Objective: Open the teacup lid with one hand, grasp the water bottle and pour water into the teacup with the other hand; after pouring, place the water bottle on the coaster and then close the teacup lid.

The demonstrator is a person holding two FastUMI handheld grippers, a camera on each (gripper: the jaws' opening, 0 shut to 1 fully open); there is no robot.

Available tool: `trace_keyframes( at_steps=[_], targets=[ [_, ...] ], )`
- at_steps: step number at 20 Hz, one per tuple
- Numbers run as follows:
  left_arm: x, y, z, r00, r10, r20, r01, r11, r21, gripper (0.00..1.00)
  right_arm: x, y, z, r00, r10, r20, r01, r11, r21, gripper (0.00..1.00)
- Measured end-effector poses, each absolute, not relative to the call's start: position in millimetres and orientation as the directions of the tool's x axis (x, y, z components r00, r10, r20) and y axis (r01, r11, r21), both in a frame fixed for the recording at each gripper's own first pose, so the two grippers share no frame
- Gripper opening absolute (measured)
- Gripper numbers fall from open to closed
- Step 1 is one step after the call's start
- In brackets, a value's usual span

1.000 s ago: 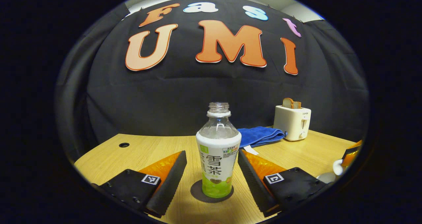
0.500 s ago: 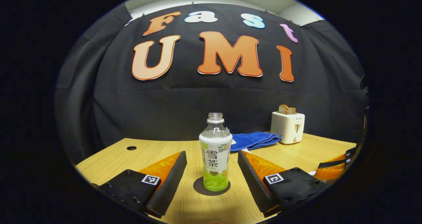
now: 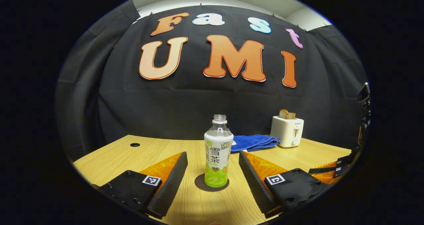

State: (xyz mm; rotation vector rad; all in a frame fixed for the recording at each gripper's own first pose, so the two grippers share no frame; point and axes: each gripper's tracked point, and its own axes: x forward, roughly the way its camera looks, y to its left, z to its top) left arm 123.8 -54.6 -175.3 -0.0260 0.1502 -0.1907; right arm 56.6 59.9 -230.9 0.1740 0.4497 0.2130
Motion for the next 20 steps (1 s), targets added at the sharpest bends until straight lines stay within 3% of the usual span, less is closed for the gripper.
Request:
trace_keyframes(
  at_steps=[4,5,6,7,8,10,20],
  targets=[
    [108.9,-51.2,-151.3,0.975,-0.194,-0.111,0.188,0.98,-0.062,0.99,58.8,51.6,-197.4,0.917,0.216,-0.337,-0.149,0.966,0.213,0.52],
    [104.8,-48.4,-144.3,0.976,-0.187,-0.107,0.181,0.981,-0.066,0.99,59.3,48.3,-186.3,0.928,0.202,-0.312,-0.142,0.969,0.204,0.51],
    [101.2,-46.7,-135.2,0.978,-0.183,-0.098,0.177,0.982,-0.069,0.99,59.3,44.6,-176.2,0.939,0.189,-0.288,-0.137,0.972,0.191,0.62],
    [96.0,-41.6,-126.9,0.981,-0.171,-0.09,0.165,0.984,-0.068,0.96,58.3,39.9,-165.4,0.948,0.171,-0.268,-0.126,0.976,0.176,0.62],
    [90.6,-37.5,-119.5,0.983,-0.163,-0.081,0.158,0.985,-0.067,0.98,56.3,34.9,-154.2,0.955,0.154,-0.252,-0.115,0.98,0.161,0.74],
    [78.5,-32.0,-109.1,0.984,-0.161,-0.081,0.156,0.985,-0.069,0.99,52.4,26.7,-130.2,0.968,0.121,-0.218,-0.092,0.986,0.142,0.8],
    [17.8,11.3,-40.6,0.998,-0.06,-0.013,0.06,0.998,0.011,0.99,18.9,-6.8,-31.7,0.997,0.005,-0.075,-0.001,0.998,0.065,0.89]
  ],
)
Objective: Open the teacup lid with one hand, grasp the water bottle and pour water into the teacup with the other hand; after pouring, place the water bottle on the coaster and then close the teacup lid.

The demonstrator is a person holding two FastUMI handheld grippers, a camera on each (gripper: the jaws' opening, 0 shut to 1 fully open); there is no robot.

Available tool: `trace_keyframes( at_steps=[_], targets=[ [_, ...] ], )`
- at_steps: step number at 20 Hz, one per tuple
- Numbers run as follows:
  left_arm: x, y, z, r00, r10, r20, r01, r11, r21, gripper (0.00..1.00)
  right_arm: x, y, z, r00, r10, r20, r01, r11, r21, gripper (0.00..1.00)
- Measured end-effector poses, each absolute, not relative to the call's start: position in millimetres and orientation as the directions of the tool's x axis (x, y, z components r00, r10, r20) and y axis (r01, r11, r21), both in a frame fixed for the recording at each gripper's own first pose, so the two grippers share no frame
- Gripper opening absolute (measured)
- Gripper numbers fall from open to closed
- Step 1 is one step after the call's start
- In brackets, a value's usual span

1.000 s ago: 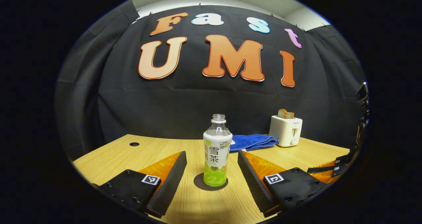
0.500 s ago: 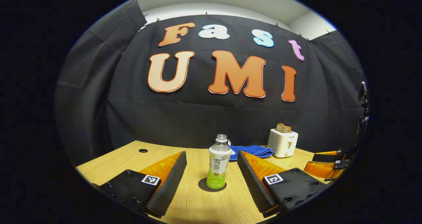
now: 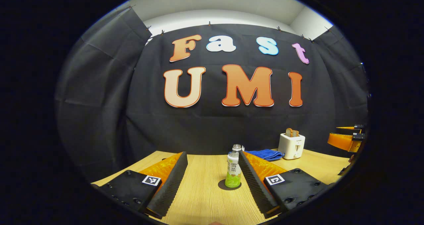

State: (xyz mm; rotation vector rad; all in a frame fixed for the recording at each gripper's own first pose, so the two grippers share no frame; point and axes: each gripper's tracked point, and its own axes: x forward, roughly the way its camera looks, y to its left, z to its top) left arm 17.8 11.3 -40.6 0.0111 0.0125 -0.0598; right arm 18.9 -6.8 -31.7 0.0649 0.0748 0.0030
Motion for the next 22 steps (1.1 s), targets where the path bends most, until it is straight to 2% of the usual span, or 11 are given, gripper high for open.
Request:
trace_keyframes(
  at_steps=[2,7,12,22],
  targets=[
    [6.3,12.3,-26.1,0.998,-0.063,0.008,0.063,0.998,0.005,0.96,12.1,-8.8,-20.5,0.998,0.0,-0.057,0.004,0.998,0.061,0.88],
    [-14.4,15.5,-1.1,0.997,-0.056,0.048,0.057,0.998,-0.005,0.98,1.0,-17.7,-4.7,0.999,-0.02,-0.035,0.021,0.999,0.039,0.89],
    [-16.8,25.5,0.8,0.999,-0.007,0.045,0.005,0.999,0.034,0.96,-0.8,-21.0,-3.7,0.999,-0.024,-0.044,0.026,0.999,0.048,0.89],
    [-14.0,29.4,18.9,0.998,0.013,0.069,-0.015,0.999,0.034,0.98,-1.2,-25.2,7.1,0.999,-0.032,-0.033,0.033,0.999,0.028,0.89]
  ],
)
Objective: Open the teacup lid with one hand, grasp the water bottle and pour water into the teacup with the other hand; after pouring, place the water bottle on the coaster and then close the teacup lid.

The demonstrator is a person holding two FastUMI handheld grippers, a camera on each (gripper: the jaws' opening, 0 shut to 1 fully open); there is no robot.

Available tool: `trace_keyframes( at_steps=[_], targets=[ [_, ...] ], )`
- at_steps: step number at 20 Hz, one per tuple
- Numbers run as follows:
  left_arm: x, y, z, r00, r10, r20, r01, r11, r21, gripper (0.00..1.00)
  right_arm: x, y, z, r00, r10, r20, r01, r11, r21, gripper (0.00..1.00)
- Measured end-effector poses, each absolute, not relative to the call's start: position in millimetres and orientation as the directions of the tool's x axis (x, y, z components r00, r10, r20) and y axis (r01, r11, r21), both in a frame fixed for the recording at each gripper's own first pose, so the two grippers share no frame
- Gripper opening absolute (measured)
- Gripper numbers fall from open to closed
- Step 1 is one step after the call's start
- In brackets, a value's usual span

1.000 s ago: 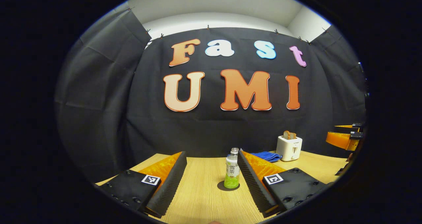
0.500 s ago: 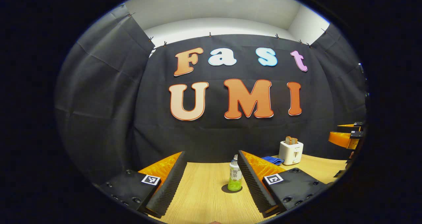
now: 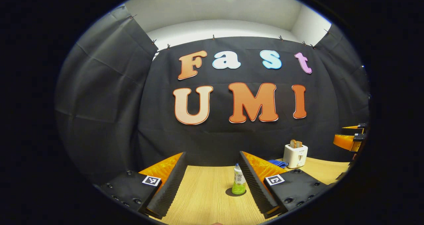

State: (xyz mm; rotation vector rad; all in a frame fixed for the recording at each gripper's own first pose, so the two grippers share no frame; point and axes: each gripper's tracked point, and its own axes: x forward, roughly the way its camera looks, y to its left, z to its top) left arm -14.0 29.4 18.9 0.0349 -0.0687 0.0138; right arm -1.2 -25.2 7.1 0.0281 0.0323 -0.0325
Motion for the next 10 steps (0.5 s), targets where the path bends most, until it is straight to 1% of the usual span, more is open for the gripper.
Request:
trace_keyframes(
  at_steps=[4,9,10],
  targets=[
    [-14.8,28.3,22.7,0.997,0.011,0.079,-0.013,0.999,0.031,0.98,-1.4,-29.3,8.5,0.999,-0.037,-0.03,0.038,0.999,0.025,0.89],
    [-14.3,22.0,28.9,0.995,0.002,0.099,-0.008,0.998,0.063,0.98,-1.0,-33.2,8.8,0.999,-0.042,-0.026,0.043,0.999,0.024,0.89],
    [-14.1,20.0,28.9,0.995,0.001,0.098,-0.007,0.998,0.064,0.96,-1.3,-33.2,8.4,0.999,-0.042,-0.028,0.043,0.999,0.028,0.89]
  ],
)
